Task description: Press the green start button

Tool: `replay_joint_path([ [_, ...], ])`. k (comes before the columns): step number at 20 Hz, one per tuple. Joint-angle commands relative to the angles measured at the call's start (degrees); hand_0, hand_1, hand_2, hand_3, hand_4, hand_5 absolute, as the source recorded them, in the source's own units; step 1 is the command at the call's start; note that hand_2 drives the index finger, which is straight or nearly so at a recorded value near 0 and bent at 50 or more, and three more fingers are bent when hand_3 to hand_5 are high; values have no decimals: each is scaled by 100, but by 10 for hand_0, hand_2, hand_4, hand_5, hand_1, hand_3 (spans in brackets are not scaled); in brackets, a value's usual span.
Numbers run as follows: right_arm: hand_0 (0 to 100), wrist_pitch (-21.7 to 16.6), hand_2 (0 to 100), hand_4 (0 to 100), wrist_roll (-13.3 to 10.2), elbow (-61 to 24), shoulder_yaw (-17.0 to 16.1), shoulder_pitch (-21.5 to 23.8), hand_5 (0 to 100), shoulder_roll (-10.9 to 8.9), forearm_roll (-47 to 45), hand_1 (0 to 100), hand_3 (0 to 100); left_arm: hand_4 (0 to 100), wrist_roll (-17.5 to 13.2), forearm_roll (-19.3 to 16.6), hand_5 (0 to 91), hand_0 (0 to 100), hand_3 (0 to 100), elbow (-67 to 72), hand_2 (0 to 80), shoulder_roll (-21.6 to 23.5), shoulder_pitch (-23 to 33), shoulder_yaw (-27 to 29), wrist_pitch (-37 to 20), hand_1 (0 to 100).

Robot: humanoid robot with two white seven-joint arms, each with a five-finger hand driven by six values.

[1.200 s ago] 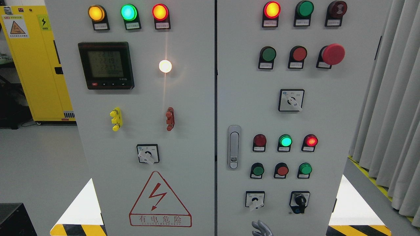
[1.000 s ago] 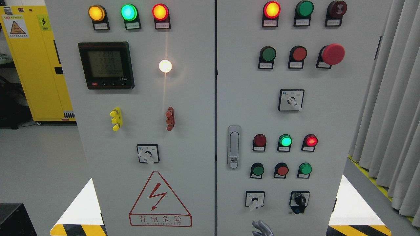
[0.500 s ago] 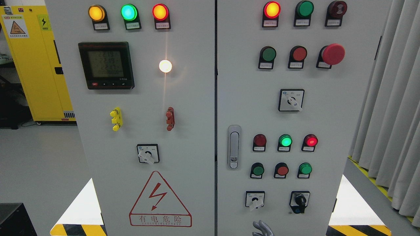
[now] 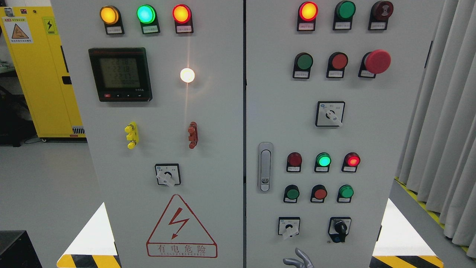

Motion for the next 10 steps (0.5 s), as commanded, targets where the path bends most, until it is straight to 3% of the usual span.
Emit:
replay_joint_path([
  [1,630,13,0,955,-109,-53,-720,-248,936,-44,1930,916,863,0,2,0,0,120,0,-5,0,0,9,0,4,556],
  [5,624,31,0,960,-100,-1,-861,-477,981,-44,2949,949,882,0,2,0,0,120,0,-5,0,0,0,0,4,556],
  [10,651,276,8,968,5,175,-853,-1135,1000,-53,3268,976,895,0,2,0,0,120,0,-5,0,0,0,0,4,556],
])
